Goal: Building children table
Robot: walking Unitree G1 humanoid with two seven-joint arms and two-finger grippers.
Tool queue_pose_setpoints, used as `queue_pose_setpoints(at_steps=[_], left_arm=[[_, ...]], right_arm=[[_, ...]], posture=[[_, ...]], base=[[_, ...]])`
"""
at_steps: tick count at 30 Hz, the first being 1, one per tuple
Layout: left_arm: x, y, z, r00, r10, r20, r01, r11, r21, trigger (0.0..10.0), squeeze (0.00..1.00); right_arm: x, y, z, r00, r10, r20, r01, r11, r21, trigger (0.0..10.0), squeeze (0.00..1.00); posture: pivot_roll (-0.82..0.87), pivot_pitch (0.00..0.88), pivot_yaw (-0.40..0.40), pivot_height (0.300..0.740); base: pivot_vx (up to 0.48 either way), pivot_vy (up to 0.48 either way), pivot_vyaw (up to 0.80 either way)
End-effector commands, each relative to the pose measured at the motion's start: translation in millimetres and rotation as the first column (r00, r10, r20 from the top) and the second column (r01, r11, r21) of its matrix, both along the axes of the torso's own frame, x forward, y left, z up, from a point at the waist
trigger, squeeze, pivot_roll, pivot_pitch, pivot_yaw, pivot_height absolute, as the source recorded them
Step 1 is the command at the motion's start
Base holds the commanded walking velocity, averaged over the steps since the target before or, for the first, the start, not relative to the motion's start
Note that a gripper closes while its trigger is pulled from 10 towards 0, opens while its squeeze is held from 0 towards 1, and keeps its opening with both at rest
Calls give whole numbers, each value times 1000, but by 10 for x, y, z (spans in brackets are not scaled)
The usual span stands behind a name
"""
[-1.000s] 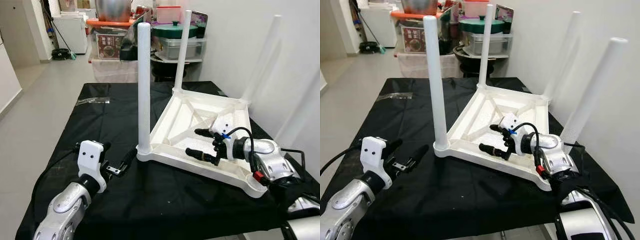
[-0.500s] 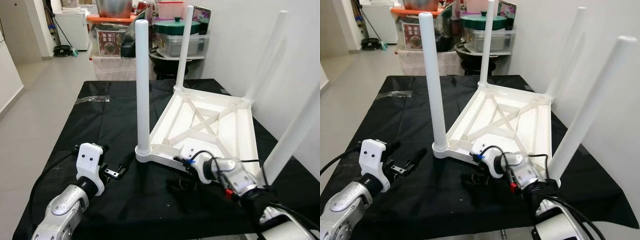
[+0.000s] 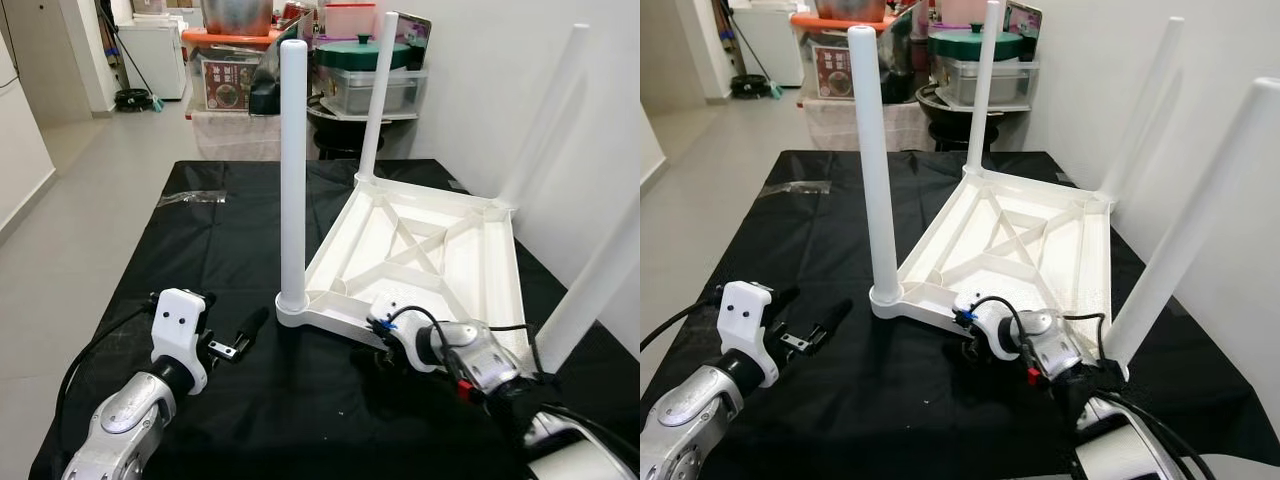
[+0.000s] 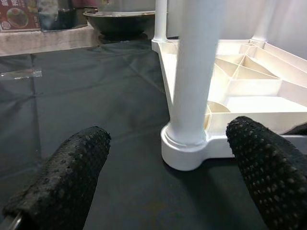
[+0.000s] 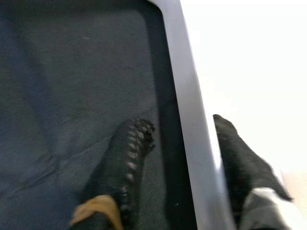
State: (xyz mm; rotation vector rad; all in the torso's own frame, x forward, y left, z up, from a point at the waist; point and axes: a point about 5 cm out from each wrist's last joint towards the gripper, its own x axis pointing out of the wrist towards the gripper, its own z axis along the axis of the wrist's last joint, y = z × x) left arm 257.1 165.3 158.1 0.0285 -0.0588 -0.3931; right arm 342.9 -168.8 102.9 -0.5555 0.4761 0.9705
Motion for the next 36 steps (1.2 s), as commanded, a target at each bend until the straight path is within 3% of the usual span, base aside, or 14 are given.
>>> queue_pose_setpoints(at_steps=[1, 5, 8, 10, 13, 15, 18, 23, 27, 30, 32, 35, 36], left_arm=[[15, 8, -23, 1000, 0, -14, 0, 1000, 16, 10000, 0], [4, 24, -26, 1000, 8, -15, -8, 1000, 18, 10000, 0], [-1, 23, -34, 1000, 8, -17, -8, 1000, 17, 10000, 0], [-14, 6, -54, 1000, 7, -23, -6, 1000, 16, 10000, 0], [-17, 1, -59, 1000, 6, -24, -6, 1000, 16, 10000, 0], [-17, 6, -62, 1000, 7, -27, -7, 1000, 17, 10000, 0], [-11, 17, -68, 1000, 8, -30, -7, 1000, 20, 10000, 0], [10, -16, -76, 999, -8, -32, 9, 1000, 25, 10000, 0], [22, -3, -67, 999, -9, -31, 10, 1000, 29, 10000, 0], [15, 26, -71, 999, -5, -32, 6, 999, 32, 10000, 0], [10, 37, -76, 999, -3, -34, 5, 999, 33, 10000, 0], [10, 8, -92, 999, -12, -37, 13, 999, 33, 10000, 0], [10, 8, -92, 999, -12, -37, 13, 999, 33, 10000, 0]], right_arm=[[-136, 14, -117, 988, 140, -61, -143, 989, -41, 0, 0], [-242, -252, -18, 965, 257, -44, -261, 959, -108, 0, 0], [-231, -328, 17, 969, 244, -28, -246, 961, -129, 0, 0], [-217, -577, 73, 980, 199, -5, -195, 959, -205, 0, 0], [-227, -686, 100, 983, 181, -5, -177, 957, -228, 0, 0], [-302, -909, 169, 987, 162, -18, -162, 956, -246, 0, 0], [-399, -1026, 194, 986, 166, -32, -169, 955, -243, 0, 0], [-548, -948, 121, 966, 251, -60, -258, 945, -199, 0, 0], [-682, -1011, 4, 938, 336, -84, -347, 899, -267, 0, 0], [-760, -1015, -49, 926, 366, -91, -377, 889, -260, 0, 0], [-791, -1014, -68, 917, 393, -69, -396, 874, -282, 0, 0], [-756, -940, -52, 886, 458, 73, -408, 845, -345, 0, 0], [-756, -940, -52, 886, 458, 73, -408, 845, -345, 0, 0]], posture=[[88, 0, -59, 740], [81, 0, -58, 740], [80, 0, -58, 740], [76, 0, -56, 740], [76, 0, -57, 740], [70, 0, -50, 740], [62, 0, -43, 740], [60, 0, -34, 740], [63, 0, -33, 740], [61, 0, -33, 740], [57, 0, -27, 740], [52, 0, -20, 740], [52, 0, -20, 740]], base=[[0, 0, 0], [0, 0, 0], [0, 0, 0], [0, 0, 0], [0, 0, 0], [0, 0, 0], [0, 0, 0], [0, 0, 0], [0, 0, 0], [0, 0, 0], [0, 0, 0], [0, 0, 0], [0, 0, 0]])
